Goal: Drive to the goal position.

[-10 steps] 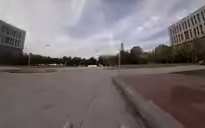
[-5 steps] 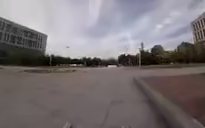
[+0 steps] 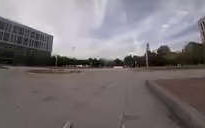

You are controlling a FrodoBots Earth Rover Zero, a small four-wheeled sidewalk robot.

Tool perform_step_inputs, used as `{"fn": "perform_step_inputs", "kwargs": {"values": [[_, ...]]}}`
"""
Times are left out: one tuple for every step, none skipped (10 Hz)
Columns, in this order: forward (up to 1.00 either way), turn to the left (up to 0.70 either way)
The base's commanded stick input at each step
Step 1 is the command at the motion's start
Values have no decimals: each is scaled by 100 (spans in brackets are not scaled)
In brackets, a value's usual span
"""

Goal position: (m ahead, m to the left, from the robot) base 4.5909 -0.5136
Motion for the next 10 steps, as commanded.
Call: {"fn": "perform_step_inputs", "kwargs": {"values": [[94,0],[96,0],[97,0],[98,0],[99,0],[99,0],[99,0],[99,0],[99,-3],[99,-16]]}}
